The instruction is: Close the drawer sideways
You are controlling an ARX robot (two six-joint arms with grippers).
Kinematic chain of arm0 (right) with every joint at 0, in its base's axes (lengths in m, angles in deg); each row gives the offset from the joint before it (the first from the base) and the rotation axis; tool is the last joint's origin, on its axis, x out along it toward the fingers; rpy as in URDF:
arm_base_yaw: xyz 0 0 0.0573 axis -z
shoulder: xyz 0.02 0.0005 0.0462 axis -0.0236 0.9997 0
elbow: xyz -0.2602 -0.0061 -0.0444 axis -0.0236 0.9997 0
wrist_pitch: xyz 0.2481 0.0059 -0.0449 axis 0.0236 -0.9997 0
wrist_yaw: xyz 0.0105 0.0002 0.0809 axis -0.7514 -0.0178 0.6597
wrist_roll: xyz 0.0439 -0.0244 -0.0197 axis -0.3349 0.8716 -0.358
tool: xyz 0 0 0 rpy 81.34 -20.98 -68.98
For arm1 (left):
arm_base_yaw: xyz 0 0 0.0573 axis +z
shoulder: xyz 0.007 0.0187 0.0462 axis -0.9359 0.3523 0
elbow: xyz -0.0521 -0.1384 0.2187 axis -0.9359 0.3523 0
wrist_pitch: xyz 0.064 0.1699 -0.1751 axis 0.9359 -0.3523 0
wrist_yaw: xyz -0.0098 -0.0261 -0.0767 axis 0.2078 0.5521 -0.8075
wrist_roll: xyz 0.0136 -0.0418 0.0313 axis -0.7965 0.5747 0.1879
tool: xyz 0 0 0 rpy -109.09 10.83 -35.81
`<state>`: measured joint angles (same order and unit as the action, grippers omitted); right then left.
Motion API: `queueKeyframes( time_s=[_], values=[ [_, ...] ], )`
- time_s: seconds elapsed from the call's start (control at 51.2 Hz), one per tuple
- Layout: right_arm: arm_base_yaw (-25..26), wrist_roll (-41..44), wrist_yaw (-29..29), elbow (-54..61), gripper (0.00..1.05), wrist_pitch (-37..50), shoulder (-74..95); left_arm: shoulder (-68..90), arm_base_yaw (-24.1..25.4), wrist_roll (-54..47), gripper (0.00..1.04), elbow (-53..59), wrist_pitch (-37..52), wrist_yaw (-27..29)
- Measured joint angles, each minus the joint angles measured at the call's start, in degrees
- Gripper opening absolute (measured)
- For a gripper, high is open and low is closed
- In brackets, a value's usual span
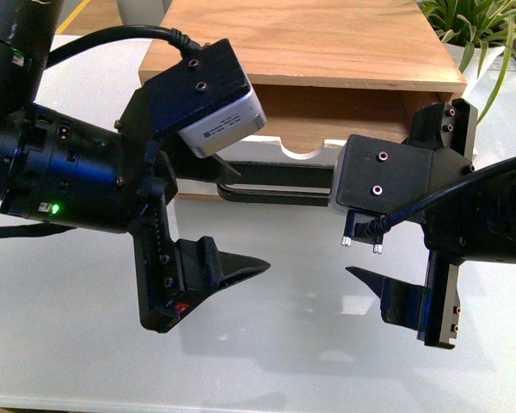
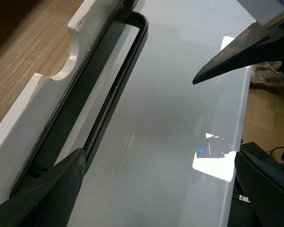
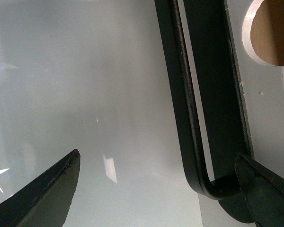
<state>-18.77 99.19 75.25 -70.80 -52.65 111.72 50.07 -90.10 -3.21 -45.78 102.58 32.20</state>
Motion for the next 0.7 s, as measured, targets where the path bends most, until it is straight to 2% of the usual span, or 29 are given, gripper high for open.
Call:
queueKeyframes(
  time_s=[0.702],
  values=[
    [-0.02, 1.64, 0.68, -2.86, 0.96, -1.16, 2.97, 6.08, -1.51, -1.46, 0.96, -6.91, -3.06, 0.42]
  ],
)
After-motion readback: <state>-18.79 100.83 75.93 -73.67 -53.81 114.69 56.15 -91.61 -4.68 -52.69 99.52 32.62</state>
